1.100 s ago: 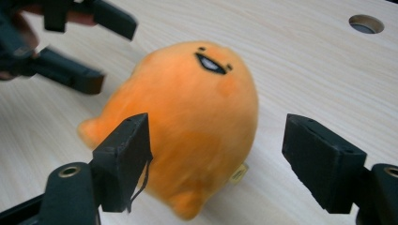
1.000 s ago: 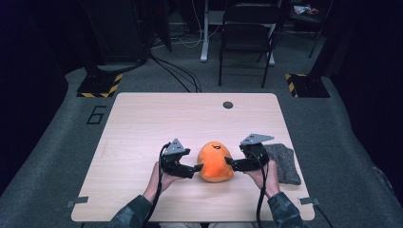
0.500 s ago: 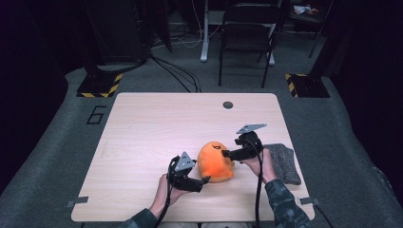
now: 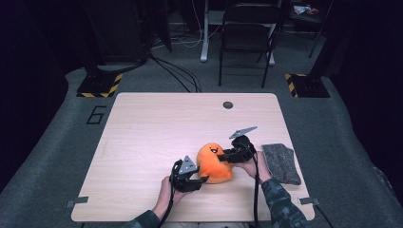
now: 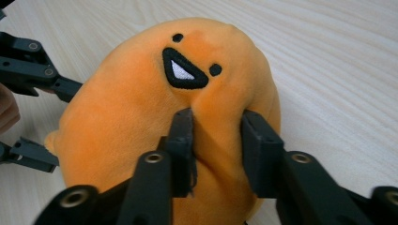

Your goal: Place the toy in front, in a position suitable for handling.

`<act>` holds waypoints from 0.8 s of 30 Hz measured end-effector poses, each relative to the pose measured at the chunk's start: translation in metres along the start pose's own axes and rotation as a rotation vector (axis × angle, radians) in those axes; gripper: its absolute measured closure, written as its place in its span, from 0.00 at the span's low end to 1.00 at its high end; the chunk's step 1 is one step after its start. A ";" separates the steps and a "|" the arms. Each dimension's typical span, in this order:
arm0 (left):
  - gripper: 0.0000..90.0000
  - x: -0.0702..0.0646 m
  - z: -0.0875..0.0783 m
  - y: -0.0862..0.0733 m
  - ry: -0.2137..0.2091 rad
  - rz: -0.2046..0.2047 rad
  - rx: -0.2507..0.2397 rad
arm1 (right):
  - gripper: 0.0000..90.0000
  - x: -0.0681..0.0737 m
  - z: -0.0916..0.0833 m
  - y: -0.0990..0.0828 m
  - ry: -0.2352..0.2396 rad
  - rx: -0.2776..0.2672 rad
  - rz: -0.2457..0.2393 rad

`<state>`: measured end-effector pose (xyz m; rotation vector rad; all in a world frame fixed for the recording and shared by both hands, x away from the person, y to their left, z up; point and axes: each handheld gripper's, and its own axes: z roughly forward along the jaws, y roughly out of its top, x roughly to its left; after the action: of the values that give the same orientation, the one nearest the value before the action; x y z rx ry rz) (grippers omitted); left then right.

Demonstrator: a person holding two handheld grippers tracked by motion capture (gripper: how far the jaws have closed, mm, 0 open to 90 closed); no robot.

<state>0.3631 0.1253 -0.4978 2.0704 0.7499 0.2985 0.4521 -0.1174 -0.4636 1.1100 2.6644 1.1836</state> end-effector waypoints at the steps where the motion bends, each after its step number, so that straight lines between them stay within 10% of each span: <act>1: 0.66 0.000 0.000 0.000 0.000 0.000 0.000 | 0.80 0.000 0.000 0.000 0.005 0.000 0.001; 12: 0.75 0.005 -0.007 0.005 -0.034 0.015 -0.045 | 0.89 0.015 -0.012 0.003 -0.070 -0.064 -0.027; 24: 0.75 0.019 -0.021 0.025 -0.111 0.068 -0.079 | 0.89 0.036 -0.041 0.001 -0.173 -0.136 0.045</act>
<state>0.3780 0.1399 -0.4667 2.0229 0.5925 0.2452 0.4140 -0.1213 -0.4245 1.1964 2.4059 1.1958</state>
